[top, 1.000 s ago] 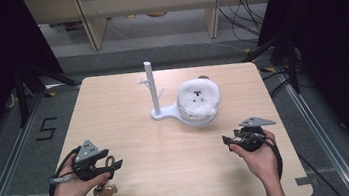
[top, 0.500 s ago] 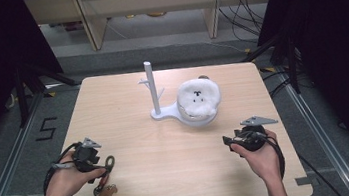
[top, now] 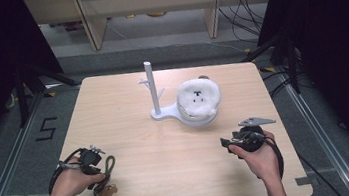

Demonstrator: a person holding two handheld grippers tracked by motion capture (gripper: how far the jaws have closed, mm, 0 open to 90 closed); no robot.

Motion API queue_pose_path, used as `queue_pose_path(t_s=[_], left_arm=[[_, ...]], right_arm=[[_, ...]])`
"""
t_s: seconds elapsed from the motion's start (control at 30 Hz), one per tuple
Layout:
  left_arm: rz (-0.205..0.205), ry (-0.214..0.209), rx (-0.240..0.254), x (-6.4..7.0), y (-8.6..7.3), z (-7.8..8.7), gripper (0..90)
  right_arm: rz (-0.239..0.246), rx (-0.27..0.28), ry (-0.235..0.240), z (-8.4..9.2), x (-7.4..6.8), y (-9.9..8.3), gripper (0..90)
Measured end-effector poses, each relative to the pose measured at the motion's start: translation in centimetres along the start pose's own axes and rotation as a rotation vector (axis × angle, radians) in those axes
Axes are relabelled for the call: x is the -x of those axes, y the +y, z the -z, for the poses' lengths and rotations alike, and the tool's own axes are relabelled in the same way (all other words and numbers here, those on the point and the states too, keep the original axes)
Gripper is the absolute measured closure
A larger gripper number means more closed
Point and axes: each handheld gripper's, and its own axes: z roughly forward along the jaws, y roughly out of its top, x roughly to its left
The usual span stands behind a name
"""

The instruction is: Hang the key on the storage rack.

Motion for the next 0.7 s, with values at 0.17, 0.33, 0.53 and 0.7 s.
queue_pose_path(t_s=[0.17,0.33,0.53,0.7], left_arm=[[-0.01,0.0,-0.022,0.06,0.01,-0.16,54.4],[0.012,-0.014,-0.03,0.43,-0.09,-0.45,54.2],[0.04,-0.021,-0.051,0.62,-0.22,-0.87,57.5],[0.014,-0.001,-0.052,0.49,-0.16,-0.88,60.3]], right_arm=[[-0.002,-0.004,0.01,-0.06,-0.15,-0.01,43.7],[-0.003,-0.002,0.013,-0.14,-0.14,-0.03,43.7],[0.003,-0.01,0.01,-0.2,-0.15,-0.03,43.6],[0.005,-0.012,-0.005,-0.2,-0.12,-0.12,43.6]])
